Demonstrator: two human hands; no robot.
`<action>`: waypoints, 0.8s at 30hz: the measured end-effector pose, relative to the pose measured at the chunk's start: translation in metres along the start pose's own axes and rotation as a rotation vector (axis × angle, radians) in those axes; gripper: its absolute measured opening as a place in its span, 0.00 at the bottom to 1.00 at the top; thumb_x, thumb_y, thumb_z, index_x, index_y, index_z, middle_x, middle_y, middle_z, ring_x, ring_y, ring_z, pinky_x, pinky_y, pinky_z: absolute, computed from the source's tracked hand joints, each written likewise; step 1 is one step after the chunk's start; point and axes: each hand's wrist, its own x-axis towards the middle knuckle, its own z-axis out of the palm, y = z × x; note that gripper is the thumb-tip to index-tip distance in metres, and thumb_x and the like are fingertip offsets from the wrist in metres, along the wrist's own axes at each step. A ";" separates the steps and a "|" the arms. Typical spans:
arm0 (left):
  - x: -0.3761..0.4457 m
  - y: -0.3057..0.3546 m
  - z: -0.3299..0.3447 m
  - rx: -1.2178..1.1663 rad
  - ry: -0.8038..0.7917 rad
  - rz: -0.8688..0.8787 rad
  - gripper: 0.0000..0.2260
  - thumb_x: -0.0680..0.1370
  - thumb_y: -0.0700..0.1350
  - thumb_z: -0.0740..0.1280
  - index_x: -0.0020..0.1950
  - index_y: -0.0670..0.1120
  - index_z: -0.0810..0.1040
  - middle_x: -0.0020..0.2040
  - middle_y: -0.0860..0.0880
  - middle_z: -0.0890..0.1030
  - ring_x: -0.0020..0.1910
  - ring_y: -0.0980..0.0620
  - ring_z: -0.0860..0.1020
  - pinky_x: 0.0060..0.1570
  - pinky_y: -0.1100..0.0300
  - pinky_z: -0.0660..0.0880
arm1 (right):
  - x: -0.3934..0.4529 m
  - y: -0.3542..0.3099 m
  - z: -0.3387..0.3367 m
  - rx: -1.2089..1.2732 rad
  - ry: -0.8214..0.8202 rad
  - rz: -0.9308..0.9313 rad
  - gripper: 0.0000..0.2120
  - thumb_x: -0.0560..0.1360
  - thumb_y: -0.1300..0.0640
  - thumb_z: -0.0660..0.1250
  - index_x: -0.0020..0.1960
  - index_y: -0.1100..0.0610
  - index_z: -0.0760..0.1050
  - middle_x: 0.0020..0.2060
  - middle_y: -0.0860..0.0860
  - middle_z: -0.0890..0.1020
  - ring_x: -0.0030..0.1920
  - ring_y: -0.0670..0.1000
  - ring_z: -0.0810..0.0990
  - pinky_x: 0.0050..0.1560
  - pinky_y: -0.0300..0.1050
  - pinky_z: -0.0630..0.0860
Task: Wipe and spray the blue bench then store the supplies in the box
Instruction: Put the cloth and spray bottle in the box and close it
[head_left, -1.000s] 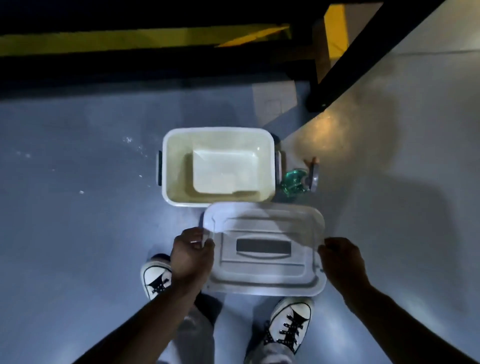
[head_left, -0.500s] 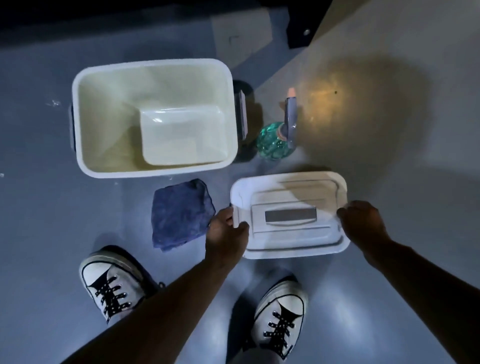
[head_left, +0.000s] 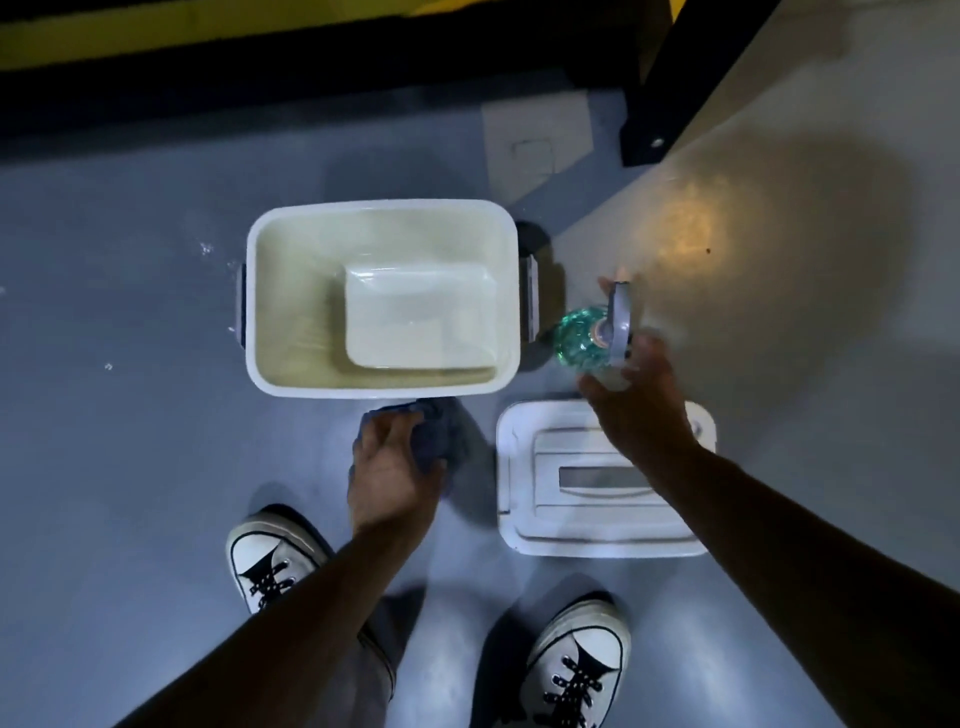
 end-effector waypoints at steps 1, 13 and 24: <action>0.005 -0.003 0.001 0.047 -0.011 -0.011 0.30 0.71 0.50 0.73 0.72 0.53 0.70 0.69 0.49 0.68 0.68 0.43 0.69 0.63 0.46 0.75 | 0.005 -0.005 0.005 0.009 0.007 -0.017 0.30 0.68 0.53 0.78 0.67 0.56 0.71 0.57 0.53 0.80 0.55 0.53 0.81 0.55 0.48 0.81; 0.027 -0.026 -0.003 0.123 -0.040 0.095 0.16 0.73 0.43 0.68 0.60 0.51 0.73 0.58 0.47 0.73 0.58 0.43 0.71 0.44 0.48 0.74 | 0.015 0.001 0.003 0.073 0.144 -0.131 0.26 0.68 0.51 0.77 0.64 0.44 0.76 0.57 0.47 0.82 0.56 0.47 0.82 0.60 0.52 0.82; -0.062 0.042 -0.156 -0.454 0.004 0.141 0.15 0.70 0.38 0.67 0.51 0.56 0.78 0.51 0.54 0.78 0.47 0.57 0.80 0.45 0.66 0.75 | -0.078 -0.094 -0.062 -0.031 0.250 -0.177 0.16 0.69 0.53 0.79 0.50 0.49 0.75 0.53 0.56 0.80 0.53 0.56 0.79 0.52 0.44 0.71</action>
